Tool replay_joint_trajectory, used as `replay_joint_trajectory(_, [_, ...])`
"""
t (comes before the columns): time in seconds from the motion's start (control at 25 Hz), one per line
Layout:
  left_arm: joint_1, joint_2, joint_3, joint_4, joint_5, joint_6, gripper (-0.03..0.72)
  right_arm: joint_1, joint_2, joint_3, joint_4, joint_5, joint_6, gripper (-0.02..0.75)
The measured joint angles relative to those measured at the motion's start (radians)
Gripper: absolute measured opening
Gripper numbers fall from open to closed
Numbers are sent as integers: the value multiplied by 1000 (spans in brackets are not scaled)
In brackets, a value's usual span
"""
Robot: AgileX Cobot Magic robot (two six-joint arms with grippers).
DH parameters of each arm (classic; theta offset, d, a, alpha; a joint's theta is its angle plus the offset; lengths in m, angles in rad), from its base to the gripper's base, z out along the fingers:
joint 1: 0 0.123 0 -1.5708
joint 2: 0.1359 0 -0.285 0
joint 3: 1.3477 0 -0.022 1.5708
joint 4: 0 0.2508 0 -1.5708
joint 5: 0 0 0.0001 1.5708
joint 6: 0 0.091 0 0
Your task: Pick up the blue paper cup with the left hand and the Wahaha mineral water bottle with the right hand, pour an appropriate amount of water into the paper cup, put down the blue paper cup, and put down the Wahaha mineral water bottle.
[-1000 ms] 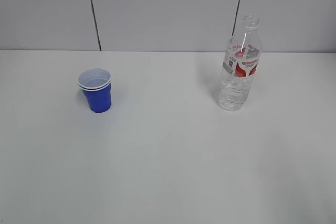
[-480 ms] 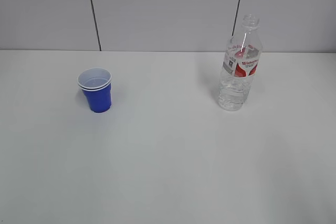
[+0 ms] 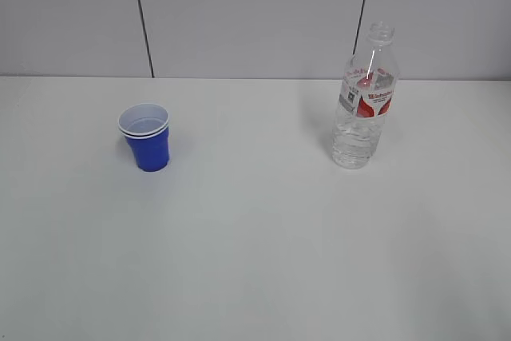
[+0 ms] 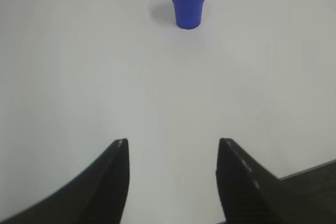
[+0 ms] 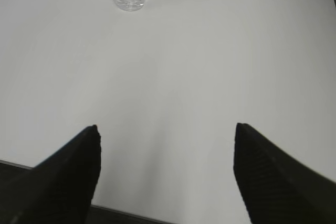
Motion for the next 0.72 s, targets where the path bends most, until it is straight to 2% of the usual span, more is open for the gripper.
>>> replay_joint_trajectory(0.32, [143, -51, 0, 0, 0, 0, 405, -9, 0, 0, -2, 0, 2, 587])
replay_joint_trajectory(0.72, [233, -59, 0, 0, 0, 0, 405, -32, 0, 0, -2, -1, 2, 587])
